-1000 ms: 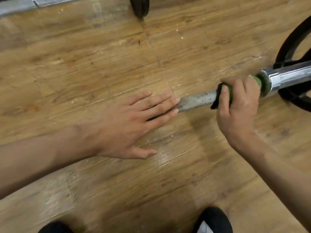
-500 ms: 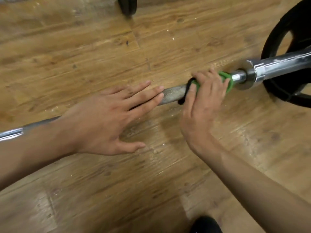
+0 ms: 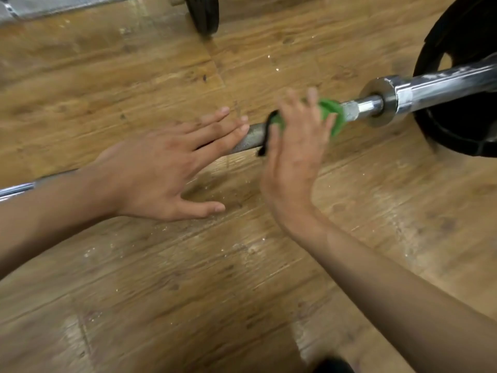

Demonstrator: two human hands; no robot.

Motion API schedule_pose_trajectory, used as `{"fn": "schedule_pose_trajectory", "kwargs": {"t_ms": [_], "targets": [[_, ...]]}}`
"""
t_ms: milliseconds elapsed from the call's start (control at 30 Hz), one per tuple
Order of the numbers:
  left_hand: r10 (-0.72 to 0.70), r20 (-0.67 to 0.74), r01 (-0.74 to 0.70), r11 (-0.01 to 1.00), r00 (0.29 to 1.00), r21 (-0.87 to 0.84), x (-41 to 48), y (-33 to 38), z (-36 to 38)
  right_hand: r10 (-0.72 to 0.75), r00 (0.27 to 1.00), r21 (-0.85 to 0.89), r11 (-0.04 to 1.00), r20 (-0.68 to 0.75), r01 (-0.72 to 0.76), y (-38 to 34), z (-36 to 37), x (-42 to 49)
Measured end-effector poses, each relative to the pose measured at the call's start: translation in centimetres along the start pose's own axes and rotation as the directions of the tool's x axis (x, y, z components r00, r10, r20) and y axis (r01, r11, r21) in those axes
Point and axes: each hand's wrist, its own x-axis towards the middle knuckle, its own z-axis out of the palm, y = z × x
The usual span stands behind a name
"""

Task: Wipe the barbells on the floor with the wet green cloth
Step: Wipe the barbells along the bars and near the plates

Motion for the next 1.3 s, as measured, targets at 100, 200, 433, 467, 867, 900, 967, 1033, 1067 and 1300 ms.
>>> {"fn": "schedule_pose_trajectory", "kwargs": {"t_ms": [100, 200, 433, 467, 867, 900, 967, 1033, 1067, 1300], "targets": [[0.011, 0.000, -0.011, 0.999, 1.000, -0.040, 0.1, -0.7, -0.2, -0.311, 0.939, -0.003, 0.949, 0.147, 0.315, 2.1, -1.1, 1.0], [0.011, 0.021, -0.009, 0.997, 1.000, -0.078, 0.2, -1.3, -0.4, -0.176, 0.982, -0.039, 0.983, 0.070, 0.179, 7.0, -2.3, 3.3], [0.003, 0.028, 0.000, 0.996, 1.000, -0.086, 0.7, -1.9, -0.6, -0.061, 0.997, -0.014, 0.998, 0.035, 0.062, 1.1, 0.5, 1.8], [0.002, 0.034, 0.001, 0.996, 0.999, -0.086, 0.8, -1.9, -0.6, -0.159, 0.981, -0.009, 0.987, 0.113, 0.161, 0.5, 0.3, 1.3], [0.029, 0.016, -0.029, 1.000, 0.999, -0.004, 0.0, -0.4, -0.6, -0.078, 0.979, -0.154, 0.982, 0.190, 0.109, -0.3, -1.9, 3.8], [0.031, 0.013, -0.031, 0.999, 0.999, 0.009, 0.0, -0.1, -0.5, -0.151, 0.960, -0.135, 0.973, 0.237, 0.187, -0.4, -2.1, 3.3], [0.049, 0.020, -0.050, 0.998, 0.999, 0.038, -0.2, 0.4, -0.5, -0.202, 0.944, -0.146, 0.958, 0.260, 0.245, 1.2, -3.1, 3.2], [0.056, 0.029, -0.058, 0.997, 0.998, 0.043, -0.4, 0.7, -0.4, -0.100, 0.974, -0.200, 0.969, 0.204, 0.141, 4.0, -4.3, 4.3], [0.052, 0.037, -0.054, 0.998, 0.998, 0.045, -0.6, 0.9, -0.4, -0.026, 0.987, -0.219, 0.974, 0.161, 0.062, 5.2, -5.1, 4.9], [0.044, 0.012, -0.045, 0.994, 0.999, 0.097, -1.6, 4.0, -0.1, -0.142, 0.966, -0.136, 0.975, 0.218, 0.174, -0.2, -4.2, 1.3]]}}
